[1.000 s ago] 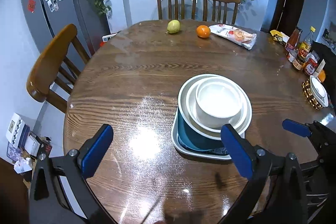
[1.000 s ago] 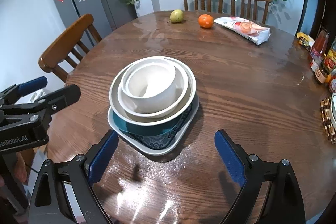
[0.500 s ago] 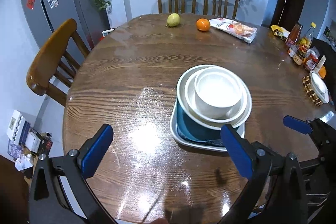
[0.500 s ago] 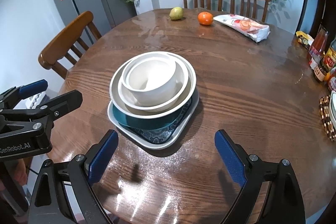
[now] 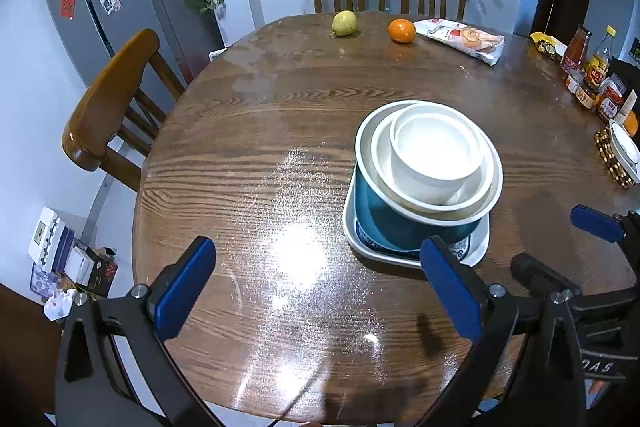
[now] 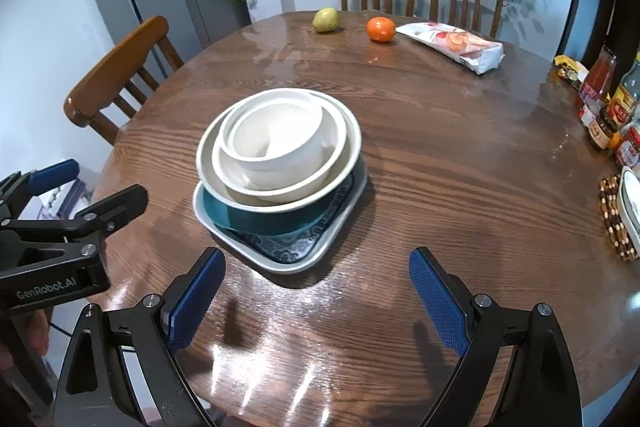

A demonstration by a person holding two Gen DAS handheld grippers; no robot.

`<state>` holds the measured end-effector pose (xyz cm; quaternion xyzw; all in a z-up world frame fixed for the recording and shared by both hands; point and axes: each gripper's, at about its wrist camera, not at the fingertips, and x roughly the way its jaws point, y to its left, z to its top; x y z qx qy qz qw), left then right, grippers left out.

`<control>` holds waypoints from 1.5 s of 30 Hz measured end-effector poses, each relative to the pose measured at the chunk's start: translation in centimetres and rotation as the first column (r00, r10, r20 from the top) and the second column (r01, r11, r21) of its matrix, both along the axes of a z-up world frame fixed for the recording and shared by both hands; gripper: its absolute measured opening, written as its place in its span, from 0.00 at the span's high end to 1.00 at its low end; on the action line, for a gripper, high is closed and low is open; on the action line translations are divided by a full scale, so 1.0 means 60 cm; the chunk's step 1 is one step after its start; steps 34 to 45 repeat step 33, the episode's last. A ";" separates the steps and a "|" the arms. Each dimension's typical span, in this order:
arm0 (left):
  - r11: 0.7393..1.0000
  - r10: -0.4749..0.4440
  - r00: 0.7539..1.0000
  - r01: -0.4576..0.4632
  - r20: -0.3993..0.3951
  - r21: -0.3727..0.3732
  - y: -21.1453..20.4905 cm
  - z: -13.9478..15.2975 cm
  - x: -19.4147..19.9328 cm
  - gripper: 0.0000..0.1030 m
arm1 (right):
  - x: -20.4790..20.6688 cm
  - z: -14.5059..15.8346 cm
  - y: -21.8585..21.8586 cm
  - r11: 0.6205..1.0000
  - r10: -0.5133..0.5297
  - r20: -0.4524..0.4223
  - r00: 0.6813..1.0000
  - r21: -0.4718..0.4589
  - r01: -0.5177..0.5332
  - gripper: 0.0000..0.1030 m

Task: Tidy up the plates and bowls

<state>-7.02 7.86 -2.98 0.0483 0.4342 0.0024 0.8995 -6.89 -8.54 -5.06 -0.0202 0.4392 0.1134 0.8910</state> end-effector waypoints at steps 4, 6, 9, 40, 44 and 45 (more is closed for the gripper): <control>1.000 -0.003 1.000 0.003 -0.005 0.008 -0.004 -0.003 -0.003 0.01 | 0.001 0.000 -0.009 1.000 -0.018 -0.004 1.000 0.014 0.018 0.09; 1.000 -0.002 1.000 0.002 -0.005 0.014 -0.005 -0.004 -0.004 0.01 | 0.001 0.001 -0.010 1.000 -0.019 -0.003 1.000 0.015 0.019 0.09; 1.000 0.000 1.000 0.000 -0.009 0.018 -0.008 -0.007 -0.006 0.01 | 0.001 0.001 -0.008 1.000 -0.011 -0.003 1.000 0.016 0.011 0.09; 0.999 -0.009 1.000 0.010 -0.028 0.035 -0.014 -0.020 -0.013 0.01 | -0.002 0.001 -0.002 1.000 0.000 -0.006 1.000 0.020 0.000 0.09; 0.999 -0.009 1.000 0.010 -0.028 0.035 -0.014 -0.020 -0.013 0.01 | -0.002 0.001 -0.002 1.000 0.000 -0.006 1.000 0.020 0.000 0.09; 0.999 -0.009 1.000 0.010 -0.028 0.035 -0.014 -0.020 -0.013 0.01 | -0.002 0.001 -0.002 1.000 0.000 -0.006 1.000 0.020 0.000 0.09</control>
